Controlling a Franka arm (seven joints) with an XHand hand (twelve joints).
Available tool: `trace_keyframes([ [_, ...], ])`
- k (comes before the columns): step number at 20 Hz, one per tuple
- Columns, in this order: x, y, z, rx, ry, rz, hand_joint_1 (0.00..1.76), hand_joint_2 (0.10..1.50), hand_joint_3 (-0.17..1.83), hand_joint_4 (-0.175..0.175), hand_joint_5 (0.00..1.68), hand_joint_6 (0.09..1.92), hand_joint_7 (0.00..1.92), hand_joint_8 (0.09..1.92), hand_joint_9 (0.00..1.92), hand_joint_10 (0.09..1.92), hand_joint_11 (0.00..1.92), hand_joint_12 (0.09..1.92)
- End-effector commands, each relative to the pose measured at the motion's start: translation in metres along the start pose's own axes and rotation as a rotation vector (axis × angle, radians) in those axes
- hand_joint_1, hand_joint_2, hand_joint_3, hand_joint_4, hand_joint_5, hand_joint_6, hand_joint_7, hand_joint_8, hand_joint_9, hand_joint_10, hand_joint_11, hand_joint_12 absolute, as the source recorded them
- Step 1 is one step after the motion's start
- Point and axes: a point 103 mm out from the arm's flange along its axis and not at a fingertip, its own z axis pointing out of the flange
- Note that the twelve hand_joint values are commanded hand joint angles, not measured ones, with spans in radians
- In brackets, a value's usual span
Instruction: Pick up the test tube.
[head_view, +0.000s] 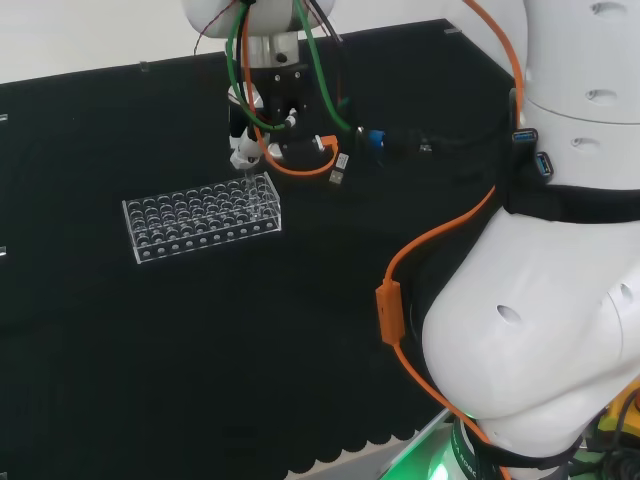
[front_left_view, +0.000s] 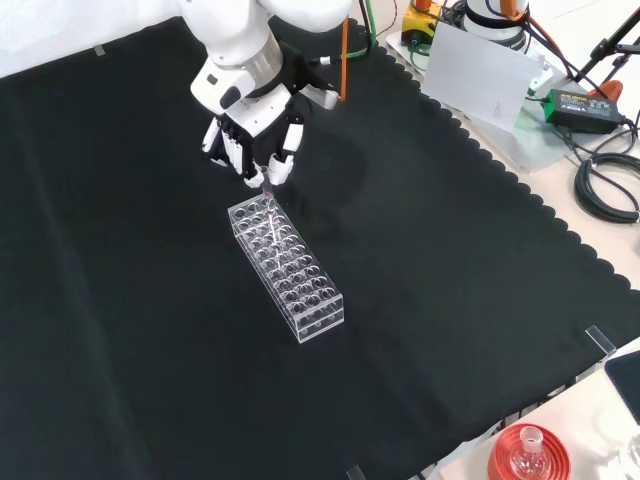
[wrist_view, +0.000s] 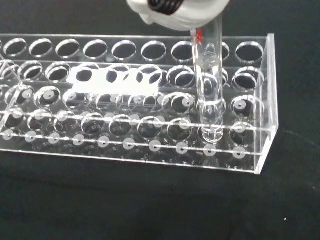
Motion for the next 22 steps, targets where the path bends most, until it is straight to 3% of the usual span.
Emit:
trace_keyframes([
  [1, -0.004, -0.009, -0.018, -0.017, -0.01, -0.004, 1.41, 0.99, -0.01, -0.175, 1.2, 0.63, 1.34, 0.68, 1.17, 0.48, 0.48, 1.37],
  [22, 0.002, -0.03, -0.091, -0.093, -0.059, -0.029, 1.41, 0.98, -0.01, -0.175, 1.23, 0.56, 1.38, 0.61, 1.22, 0.4, 0.48, 1.36],
])
